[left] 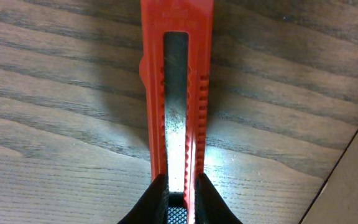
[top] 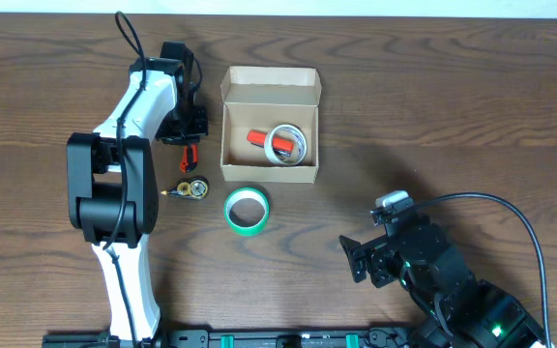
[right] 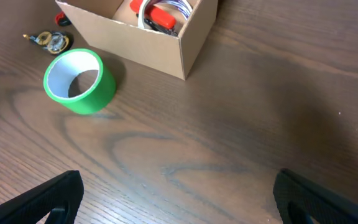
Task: Pack container
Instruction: 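Close the left gripper on the red cutter and lift it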
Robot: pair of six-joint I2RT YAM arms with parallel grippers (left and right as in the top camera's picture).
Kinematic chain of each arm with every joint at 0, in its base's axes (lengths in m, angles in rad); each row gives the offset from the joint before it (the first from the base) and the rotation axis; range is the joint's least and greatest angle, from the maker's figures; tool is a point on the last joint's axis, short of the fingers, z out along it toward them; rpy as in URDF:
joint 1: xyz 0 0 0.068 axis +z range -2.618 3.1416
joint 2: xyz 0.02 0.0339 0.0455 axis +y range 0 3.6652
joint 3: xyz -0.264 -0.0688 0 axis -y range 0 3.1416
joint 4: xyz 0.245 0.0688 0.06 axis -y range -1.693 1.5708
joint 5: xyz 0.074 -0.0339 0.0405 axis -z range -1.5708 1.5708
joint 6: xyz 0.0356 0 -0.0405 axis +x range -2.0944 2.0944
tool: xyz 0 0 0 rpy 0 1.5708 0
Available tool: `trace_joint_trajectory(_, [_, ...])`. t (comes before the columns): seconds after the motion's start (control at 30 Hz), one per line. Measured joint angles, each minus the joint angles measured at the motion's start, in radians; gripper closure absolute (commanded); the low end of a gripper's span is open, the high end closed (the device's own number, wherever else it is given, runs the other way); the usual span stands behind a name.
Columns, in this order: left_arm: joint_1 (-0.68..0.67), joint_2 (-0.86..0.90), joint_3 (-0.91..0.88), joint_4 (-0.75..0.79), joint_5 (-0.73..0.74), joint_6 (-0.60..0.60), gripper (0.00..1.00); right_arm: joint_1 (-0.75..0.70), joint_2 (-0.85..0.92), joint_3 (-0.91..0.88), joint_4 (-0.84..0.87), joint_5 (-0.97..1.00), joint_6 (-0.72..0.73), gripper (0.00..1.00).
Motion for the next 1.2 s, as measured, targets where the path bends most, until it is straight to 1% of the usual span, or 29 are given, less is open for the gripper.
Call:
trace_joint_trajectory(0.03, [0.000,0.000,0.000,0.002,0.000,0.000,0.69,0.000,0.000,0.000,-0.001,0.000,0.000,0.01])
trace_joint_trajectory(0.07, [0.000,0.000,0.000,0.005,0.001,0.000,0.48,0.000,0.000,0.000,0.000,0.000,0.000,0.01])
trace_joint_trajectory(0.1, [0.000,0.000,0.000,0.005,0.002,-0.002,0.31,0.000,0.000,0.000,0.000,0.000,0.000,0.01])
trace_joint_trajectory(0.13, [0.000,0.000,0.000,0.007,0.007,-0.008,0.29,0.000,0.000,0.000,0.000,0.000,0.000,0.01])
trace_joint_trajectory(0.2, [0.000,0.000,0.000,0.010,0.016,-0.008,0.29,0.000,0.000,0.000,0.000,0.000,0.000,0.01])
trace_joint_trajectory(0.47, [0.000,0.000,0.000,0.035,0.019,-0.033,0.31,0.000,0.000,0.000,0.000,0.000,0.000,0.01])
trace_joint_trajectory(0.57, [0.000,0.005,0.000,0.042,0.019,-0.042,0.37,0.000,0.000,0.000,0.000,0.000,0.000,0.01])
trace_joint_trajectory(0.67, [0.000,0.023,0.000,0.041,0.019,-0.051,0.41,0.000,0.000,0.000,0.000,0.000,0.000,0.01])
trace_joint_trajectory(0.73, [-0.001,0.028,0.003,0.038,0.016,-0.055,0.45,0.000,0.000,0.000,0.000,0.000,0.000,0.01])
trace_joint_trajectory(0.8, [-0.002,0.028,0.003,0.035,0.013,-0.061,0.52,0.000,0.000,0.000,0.000,0.000,0.000,0.01])
trace_joint_trajectory(0.9, [-0.004,0.029,0.003,0.034,0.013,-0.064,0.71,0.000,0.000,0.000,0.000,0.000,0.000,0.01])
trace_joint_trajectory(0.93, [-0.004,0.029,0.003,0.034,0.013,-0.062,0.73,0.000,0.000,0.000,0.000,0.000,0.000,0.01])
trace_joint_trajectory(1.1, [-0.006,0.029,0.003,0.034,0.012,-0.063,0.73,0.000,0.000,0.000,0.000,0.000,0.000,0.01])
trace_joint_trajectory(1.2, [-0.006,0.029,0.003,0.034,0.012,-0.075,0.76,0.000,0.000,0.000,0.000,0.000,0.000,0.01])
